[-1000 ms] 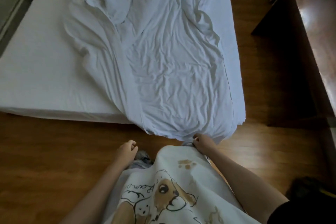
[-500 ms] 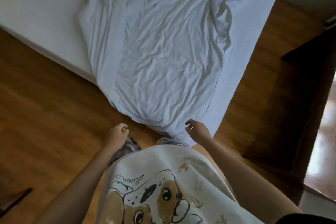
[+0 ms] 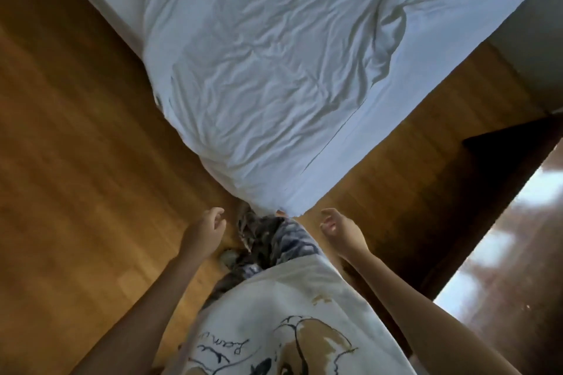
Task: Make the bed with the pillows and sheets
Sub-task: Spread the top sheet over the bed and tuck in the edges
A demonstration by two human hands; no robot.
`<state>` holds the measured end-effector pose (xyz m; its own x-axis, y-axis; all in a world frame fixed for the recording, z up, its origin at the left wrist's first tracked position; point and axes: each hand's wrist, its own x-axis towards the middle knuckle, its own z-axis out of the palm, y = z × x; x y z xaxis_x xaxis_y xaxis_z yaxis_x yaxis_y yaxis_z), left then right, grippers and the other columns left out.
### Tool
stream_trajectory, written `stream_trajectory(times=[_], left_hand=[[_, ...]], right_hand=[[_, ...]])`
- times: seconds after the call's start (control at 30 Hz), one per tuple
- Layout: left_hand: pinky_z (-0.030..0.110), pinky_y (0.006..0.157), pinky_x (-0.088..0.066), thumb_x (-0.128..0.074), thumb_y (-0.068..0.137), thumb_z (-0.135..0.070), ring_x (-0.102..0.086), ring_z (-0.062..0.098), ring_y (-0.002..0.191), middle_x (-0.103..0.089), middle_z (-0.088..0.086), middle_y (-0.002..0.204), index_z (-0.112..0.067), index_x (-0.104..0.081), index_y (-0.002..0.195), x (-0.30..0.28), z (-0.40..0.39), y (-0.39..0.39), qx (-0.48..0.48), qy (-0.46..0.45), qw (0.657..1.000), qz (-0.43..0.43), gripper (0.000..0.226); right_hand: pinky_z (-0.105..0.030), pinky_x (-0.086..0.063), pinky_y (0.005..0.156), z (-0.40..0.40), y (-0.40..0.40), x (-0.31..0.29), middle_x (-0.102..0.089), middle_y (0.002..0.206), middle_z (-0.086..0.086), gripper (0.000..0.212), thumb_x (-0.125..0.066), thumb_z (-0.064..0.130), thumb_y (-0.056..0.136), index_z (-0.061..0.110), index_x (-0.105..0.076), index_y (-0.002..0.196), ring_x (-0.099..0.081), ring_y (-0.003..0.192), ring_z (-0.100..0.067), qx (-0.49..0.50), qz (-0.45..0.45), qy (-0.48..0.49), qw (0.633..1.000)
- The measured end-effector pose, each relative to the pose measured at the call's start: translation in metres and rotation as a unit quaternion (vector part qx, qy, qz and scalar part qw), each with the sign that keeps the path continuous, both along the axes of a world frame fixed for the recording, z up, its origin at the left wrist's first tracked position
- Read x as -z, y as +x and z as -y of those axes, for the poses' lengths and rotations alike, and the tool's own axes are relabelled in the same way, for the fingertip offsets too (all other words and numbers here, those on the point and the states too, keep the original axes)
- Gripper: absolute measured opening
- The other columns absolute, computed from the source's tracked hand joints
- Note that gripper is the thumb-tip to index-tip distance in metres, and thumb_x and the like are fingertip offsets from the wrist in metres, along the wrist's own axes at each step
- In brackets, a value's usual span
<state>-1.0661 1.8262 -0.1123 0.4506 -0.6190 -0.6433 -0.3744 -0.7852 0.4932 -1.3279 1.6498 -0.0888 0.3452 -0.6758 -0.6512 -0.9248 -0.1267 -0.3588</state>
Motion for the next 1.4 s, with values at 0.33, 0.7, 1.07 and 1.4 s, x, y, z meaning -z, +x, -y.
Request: stream_trajectory(times=[0.33,0.7,1.07,1.4], left_hand=[[0.032,0.079,-0.043,-0.046,0.101,-0.030,-0.058,0.023,0.110,-0.057,0.008,0.129,-0.014,-0.053,0.130,-0.004,-0.072,-0.145,-0.261,0.101,0.960,-0.012,0.034],[0.039,0.095,-0.044,-0.049,0.099,-0.024,-0.046,0.026,0.125,-0.049,0.009,0.137,-0.013,-0.045,0.139,0.079,0.161,-0.226,-0.272,0.062,0.960,0.027,0.041],[0.061,0.104,-0.037,-0.074,0.077,-0.045,-0.036,0.048,0.134,-0.031,0.033,0.148,-0.006,-0.036,0.147,0.219,0.230,-0.189,-0.032,0.086,0.967,0.236,0.089],[0.043,0.073,-0.044,-0.079,0.050,-0.005,-0.054,0.037,0.090,-0.060,0.019,0.106,-0.005,-0.054,0.116,0.273,0.217,-0.165,-0.059,0.015,0.907,0.417,0.071]], right_hand=[[-0.024,-0.047,0.070,0.079,-0.035,0.013,-0.066,0.116,-0.005,0.033,-0.052,0.020,0.097,0.017,-0.055,0.129,-0.060,0.088,-0.013,-0.122,0.018,0.019,0.992],[-0.037,-0.045,0.098,0.282,-0.048,0.092,-0.043,0.143,-0.007,0.048,-0.048,0.036,0.098,0.016,-0.041,0.141,-0.041,0.130,-0.026,-0.479,-0.014,-0.023,0.878],[-0.057,-0.017,0.113,0.374,0.010,0.243,-0.017,0.155,-0.027,0.103,-0.076,0.045,0.074,0.011,-0.018,0.152,-0.019,0.143,-0.043,-0.651,0.005,-0.218,0.727],[-0.039,-0.044,0.068,0.410,0.056,0.294,-0.060,0.095,-0.017,0.074,-0.080,0.002,0.043,0.010,-0.057,0.112,-0.057,0.079,-0.036,-0.613,0.167,-0.314,0.705]])
